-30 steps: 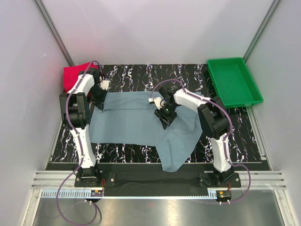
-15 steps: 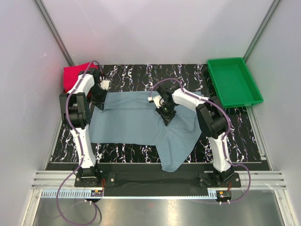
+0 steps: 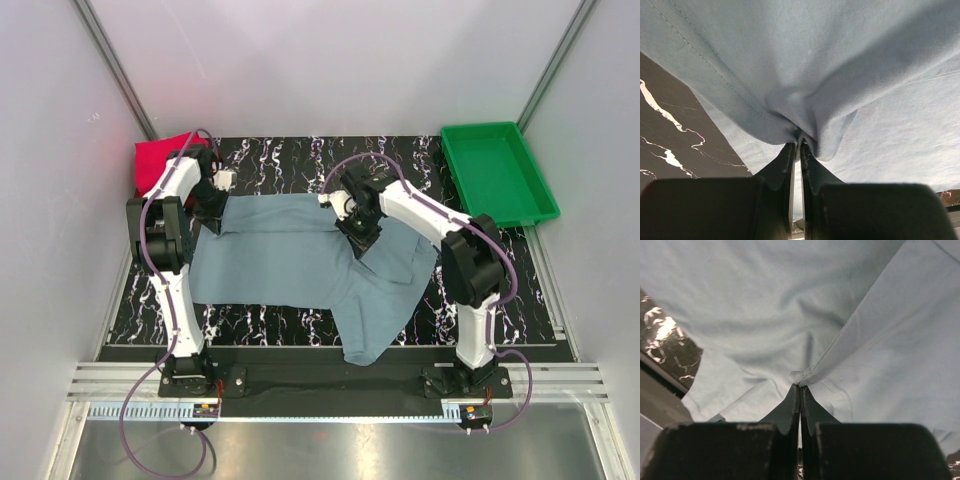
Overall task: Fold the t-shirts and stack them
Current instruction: Fold the tshirt
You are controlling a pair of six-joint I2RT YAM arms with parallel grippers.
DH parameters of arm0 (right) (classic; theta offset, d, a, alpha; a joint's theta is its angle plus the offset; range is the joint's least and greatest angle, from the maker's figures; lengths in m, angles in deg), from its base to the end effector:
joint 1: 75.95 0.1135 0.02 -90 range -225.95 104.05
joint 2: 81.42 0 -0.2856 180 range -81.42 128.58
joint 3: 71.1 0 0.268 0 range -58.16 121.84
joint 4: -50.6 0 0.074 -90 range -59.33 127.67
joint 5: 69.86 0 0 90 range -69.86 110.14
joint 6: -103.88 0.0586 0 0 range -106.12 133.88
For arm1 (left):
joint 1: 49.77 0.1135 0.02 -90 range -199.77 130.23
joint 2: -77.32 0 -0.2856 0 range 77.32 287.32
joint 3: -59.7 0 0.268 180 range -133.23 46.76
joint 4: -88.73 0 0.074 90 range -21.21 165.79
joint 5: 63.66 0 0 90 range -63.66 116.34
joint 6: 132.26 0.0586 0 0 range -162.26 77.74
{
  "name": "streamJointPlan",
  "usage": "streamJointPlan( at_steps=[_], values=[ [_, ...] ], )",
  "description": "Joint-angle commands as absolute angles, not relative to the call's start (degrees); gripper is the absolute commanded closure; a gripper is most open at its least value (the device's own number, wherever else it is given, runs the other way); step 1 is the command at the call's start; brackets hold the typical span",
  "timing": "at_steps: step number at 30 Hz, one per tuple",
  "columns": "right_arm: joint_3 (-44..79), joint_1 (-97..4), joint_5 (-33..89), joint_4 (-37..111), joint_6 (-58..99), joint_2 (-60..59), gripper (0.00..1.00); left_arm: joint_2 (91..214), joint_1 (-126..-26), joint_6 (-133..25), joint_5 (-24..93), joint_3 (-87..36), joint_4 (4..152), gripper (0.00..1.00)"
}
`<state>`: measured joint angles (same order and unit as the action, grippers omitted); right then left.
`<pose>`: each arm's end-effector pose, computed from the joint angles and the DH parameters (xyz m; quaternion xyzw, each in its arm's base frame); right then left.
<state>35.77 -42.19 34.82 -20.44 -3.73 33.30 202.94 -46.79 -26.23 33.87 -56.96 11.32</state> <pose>0.3493 0.2514 0.2081 -0.4390 0.8842 0.1394 0.0772 0.4592 0.0162 0.1721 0.1154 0.9906 -0.0595 0.0420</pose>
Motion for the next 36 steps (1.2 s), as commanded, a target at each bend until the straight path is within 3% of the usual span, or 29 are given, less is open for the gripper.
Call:
streamJointPlan(
  at_steps=[1,8,9,10,13,19,27,30,36],
  values=[
    [36.2,-41.3,38.1,-23.2,-4.6,29.4,1.0,199.6,-46.7,-27.0,35.4,-57.0,12.2,0.91],
    [39.0,-41.2,43.9,-26.8,-6.4,35.8,0.97,199.0,-46.7,-26.9,35.0,-56.9,12.0,0.92],
    [40.6,-41.3,45.4,-27.7,-6.9,36.9,0.78,199.0,-46.7,-26.9,34.9,-56.9,12.1,0.92],
    [41.1,-41.4,45.6,-28.7,-6.8,38.4,0.69,198.9,-46.7,-26.8,34.8,-56.9,12.0,0.92],
    [41.3,-41.7,44.6,-27.6,-7.0,38.6,0.55,198.5,-46.7,-26.8,34.8,-56.5,12.0,0.92],
    [40.5,-49.0,45.2,-21.1,-0.9,31.6,0.55,198.1,-46.1,-26.9,34.6,-55.6,12.7,0.92],
    [38.1,-69.1,52.6,-13.0,4.0,32.0,0.57,200.5,-45.8,-26.7,36.2,-61.2,9.8,0.91],
    [42.8,-72.9,57.1,-15.9,4.6,36.7,0.57,196.6,-45.7,-25.8,36.8,-62.5,9.2,0.84],
    [44.8,-73.4,59.3,-15.0,6.1,39.3,0.57,194.2,-45.3,-23.8,29.3,-61.5,9.1,0.82]
  ],
)
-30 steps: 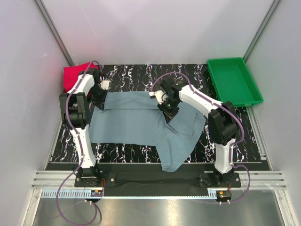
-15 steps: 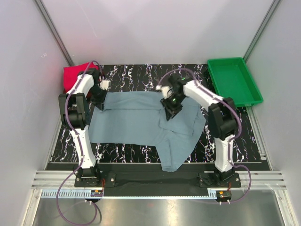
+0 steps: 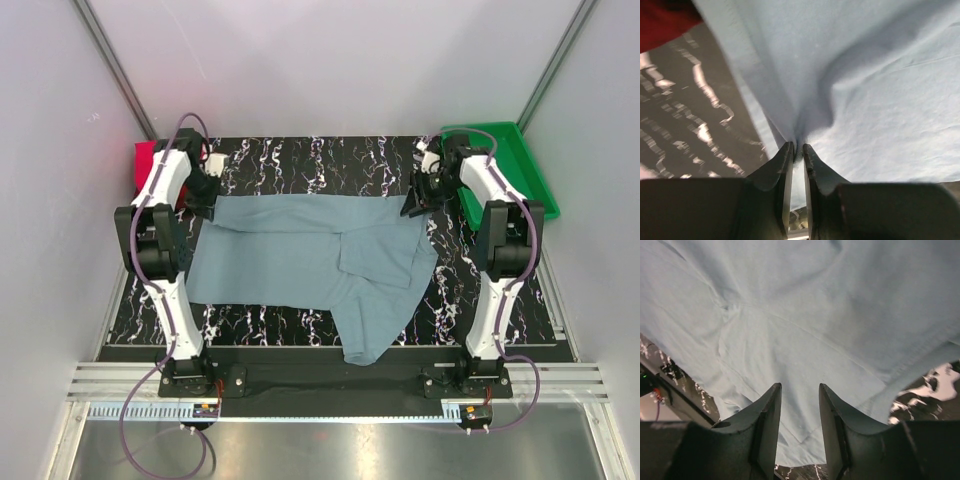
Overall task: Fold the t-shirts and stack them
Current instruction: Fold the tshirt
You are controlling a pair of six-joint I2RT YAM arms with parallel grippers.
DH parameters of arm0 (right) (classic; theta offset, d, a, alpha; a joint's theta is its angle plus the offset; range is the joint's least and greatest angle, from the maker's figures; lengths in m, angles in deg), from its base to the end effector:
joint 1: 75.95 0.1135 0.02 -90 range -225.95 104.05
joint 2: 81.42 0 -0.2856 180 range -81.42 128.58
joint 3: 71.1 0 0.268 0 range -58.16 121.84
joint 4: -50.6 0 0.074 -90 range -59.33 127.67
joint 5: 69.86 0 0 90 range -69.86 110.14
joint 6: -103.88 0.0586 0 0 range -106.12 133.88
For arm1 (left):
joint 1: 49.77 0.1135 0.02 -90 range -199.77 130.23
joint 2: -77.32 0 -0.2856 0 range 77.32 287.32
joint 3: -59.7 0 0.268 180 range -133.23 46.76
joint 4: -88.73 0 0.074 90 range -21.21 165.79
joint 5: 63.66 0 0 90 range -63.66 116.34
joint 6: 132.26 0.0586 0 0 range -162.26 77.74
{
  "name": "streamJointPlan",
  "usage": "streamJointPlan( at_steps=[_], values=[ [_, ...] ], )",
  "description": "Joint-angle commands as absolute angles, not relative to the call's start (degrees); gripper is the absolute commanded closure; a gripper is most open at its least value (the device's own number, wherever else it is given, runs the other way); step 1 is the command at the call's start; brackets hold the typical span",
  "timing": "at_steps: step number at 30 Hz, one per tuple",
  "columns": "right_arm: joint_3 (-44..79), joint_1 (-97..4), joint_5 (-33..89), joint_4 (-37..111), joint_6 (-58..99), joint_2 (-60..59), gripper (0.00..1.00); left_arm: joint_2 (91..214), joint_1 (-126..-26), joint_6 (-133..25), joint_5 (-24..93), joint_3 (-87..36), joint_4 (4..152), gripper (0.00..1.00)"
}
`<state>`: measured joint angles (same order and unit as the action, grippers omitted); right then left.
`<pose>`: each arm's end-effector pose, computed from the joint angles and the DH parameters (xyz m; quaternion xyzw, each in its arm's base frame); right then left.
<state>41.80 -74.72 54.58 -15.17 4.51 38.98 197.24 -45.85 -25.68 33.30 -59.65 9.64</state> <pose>0.4646 0.0431 0.2077 -0.1302 0.9370 0.2823 0.1594 0.4536 0.0240 0.2283 0.1150 0.9874 -0.0435 0.0993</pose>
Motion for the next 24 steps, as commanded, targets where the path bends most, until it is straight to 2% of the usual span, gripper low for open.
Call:
streamJointPlan(
  at_steps=[1,7,9,12,19,24],
  values=[
    [44.9,-73.4,60.0,-15.0,6.5,39.4,0.57,195.1,-44.9,-23.5,29.0,-61.8,8.5,0.82],
    [45.2,-73.4,62.6,-15.2,7.2,39.1,0.57,197.8,-42.1,-23.2,24.5,-63.2,7.1,0.82],
    [44.6,-73.3,63.7,-14.9,7.9,39.0,0.56,198.2,-41.6,-23.4,20.7,-63.7,7.1,0.7],
    [44.1,-73.4,64.5,-14.6,8.5,38.6,0.56,198.3,-41.5,-23.5,18.4,-65.1,7.6,0.6],
    [43.5,-73.3,66.0,-12.8,10.2,40.0,0.57,204.8,-46.2,-23.9,26.0,-76.5,5.8,0.61],
    [43.5,-73.3,63.4,-13.0,9.6,43.3,0.57,211.3,-50.7,-25.5,31.4,-77.7,6.3,0.65]
  ],
)
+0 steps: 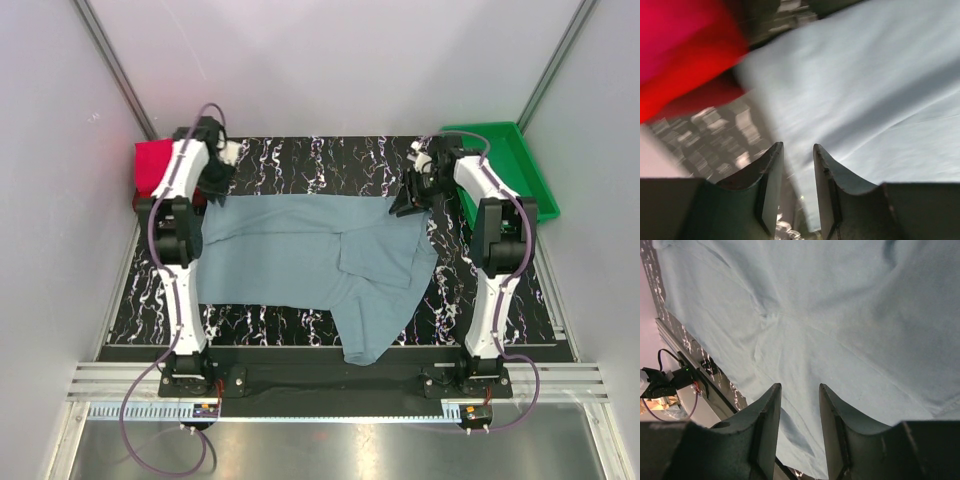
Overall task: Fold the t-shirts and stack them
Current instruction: Fold the tshirt
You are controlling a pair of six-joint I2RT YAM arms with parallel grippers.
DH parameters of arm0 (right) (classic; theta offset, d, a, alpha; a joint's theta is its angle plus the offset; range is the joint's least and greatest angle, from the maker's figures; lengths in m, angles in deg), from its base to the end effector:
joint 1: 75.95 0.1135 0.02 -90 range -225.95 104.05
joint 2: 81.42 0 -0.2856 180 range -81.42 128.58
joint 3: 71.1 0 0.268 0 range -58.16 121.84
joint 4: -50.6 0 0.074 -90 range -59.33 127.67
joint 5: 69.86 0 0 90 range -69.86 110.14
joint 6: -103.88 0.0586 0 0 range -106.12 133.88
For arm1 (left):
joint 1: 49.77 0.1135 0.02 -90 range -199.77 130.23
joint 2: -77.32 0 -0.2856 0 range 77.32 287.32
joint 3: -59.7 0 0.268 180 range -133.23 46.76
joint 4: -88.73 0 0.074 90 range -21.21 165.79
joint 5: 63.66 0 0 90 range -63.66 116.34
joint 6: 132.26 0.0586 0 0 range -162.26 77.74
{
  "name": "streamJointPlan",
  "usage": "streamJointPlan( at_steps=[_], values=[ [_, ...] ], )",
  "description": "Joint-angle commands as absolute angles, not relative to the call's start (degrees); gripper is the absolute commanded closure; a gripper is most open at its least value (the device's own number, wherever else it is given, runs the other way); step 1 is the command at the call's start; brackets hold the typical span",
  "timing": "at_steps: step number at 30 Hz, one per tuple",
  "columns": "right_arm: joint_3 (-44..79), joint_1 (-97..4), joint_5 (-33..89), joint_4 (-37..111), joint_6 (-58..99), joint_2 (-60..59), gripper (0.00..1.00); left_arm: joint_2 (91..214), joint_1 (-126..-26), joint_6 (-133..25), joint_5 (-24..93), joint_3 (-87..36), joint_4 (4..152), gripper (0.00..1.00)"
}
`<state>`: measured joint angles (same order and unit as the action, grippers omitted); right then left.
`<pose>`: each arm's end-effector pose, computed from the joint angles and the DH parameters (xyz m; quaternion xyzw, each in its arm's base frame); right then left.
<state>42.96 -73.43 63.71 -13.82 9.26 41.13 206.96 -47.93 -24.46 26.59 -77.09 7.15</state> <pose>0.4707 0.0611 0.2034 -0.1122 0.9131 0.3644 0.1447 0.5035 0.0159 0.2391 0.1378 0.9811 0.0210 0.1338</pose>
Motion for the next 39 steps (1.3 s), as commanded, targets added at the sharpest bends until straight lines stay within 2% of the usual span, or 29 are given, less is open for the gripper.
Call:
streamJointPlan(
  at_steps=[1,13,22,25,31,39],
  values=[
    [43.5,-73.3,63.0,-13.0,9.5,44.1,0.57,212.9,-51.3,-25.6,31.6,-77.7,6.5,0.66],
    [47.2,-73.7,55.1,-13.3,10.9,51.6,0.57,222.3,-52.4,-27.4,29.3,-83.1,8.7,0.66],
    [63.0,-75.6,45.0,-17.4,9.4,62.2,0.5,226.4,-53.4,-27.1,26.4,-88.5,11.3,0.65],
    [69.3,-77.3,44.2,-19.0,9.0,65.2,0.5,227.4,-54.2,-26.9,23.8,-91.4,13.1,0.59],
    [72.7,-78.9,43.2,-18.9,8.7,67.6,0.51,227.5,-55.7,-24.3,19.3,-94.0,21.2,0.45],
    [74.2,-79.0,43.6,-18.3,8.2,68.3,0.5,228.6,-57.5,-20.2,16.1,-96.6,32.0,0.42]
  ],
)
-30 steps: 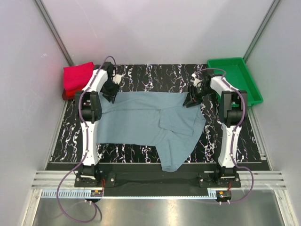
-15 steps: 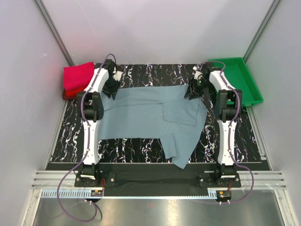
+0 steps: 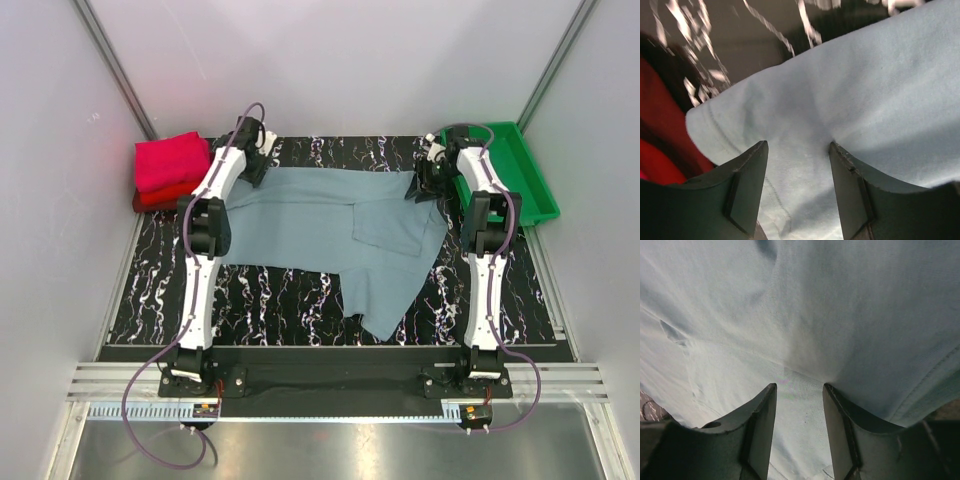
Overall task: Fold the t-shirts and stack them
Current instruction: Fold the tshirt
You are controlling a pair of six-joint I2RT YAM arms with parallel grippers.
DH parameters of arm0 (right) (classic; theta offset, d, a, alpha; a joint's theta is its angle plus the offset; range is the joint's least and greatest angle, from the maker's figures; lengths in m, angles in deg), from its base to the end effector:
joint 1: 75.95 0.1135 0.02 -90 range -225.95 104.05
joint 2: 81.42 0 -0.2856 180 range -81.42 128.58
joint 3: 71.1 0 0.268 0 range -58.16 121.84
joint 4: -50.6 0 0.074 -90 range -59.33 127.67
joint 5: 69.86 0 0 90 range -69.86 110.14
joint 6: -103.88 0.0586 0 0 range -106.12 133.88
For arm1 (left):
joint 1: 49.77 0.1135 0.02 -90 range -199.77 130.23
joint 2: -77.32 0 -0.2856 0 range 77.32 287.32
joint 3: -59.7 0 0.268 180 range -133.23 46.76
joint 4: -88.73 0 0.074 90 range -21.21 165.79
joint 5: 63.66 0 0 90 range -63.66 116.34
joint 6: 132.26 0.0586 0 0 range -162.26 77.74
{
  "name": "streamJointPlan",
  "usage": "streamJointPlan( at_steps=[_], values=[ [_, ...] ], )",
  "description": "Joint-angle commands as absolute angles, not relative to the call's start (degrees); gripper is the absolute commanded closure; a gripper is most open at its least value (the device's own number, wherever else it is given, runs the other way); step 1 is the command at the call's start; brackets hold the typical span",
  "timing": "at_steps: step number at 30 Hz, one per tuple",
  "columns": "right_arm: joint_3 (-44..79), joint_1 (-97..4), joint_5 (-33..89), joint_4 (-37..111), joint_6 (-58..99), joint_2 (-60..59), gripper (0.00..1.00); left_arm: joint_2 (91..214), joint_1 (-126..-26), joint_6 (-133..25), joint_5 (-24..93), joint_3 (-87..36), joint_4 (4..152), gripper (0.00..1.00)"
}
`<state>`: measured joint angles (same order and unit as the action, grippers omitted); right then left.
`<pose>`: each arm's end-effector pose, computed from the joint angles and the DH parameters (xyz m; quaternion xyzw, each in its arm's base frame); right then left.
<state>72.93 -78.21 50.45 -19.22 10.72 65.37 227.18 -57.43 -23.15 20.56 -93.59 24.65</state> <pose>0.5647 0.0073 0.1381 -0.0471 0.9538 0.2512 0.1582 0.5948 -0.0740 0.1576 0.2112 0.9429 0.0738 0.2469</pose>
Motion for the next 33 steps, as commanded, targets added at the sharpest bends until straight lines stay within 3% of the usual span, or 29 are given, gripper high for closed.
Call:
streamJointPlan(
  at_steps=[1,17,33],
  values=[
    [74.9,-79.0,43.7,-18.2,8.2,68.4,0.5,228.8,-57.7,-19.9,15.9,-96.6,33.0,0.42],
    [78.9,-79.1,42.2,-17.4,6.8,70.1,0.46,224.6,-57.4,-22.0,12.8,-92.4,33.9,0.39],
    [91.0,-79.1,43.6,-15.4,8.9,76.1,0.4,223.1,-57.7,-22.8,10.7,-88.9,32.1,0.39]
  ],
)
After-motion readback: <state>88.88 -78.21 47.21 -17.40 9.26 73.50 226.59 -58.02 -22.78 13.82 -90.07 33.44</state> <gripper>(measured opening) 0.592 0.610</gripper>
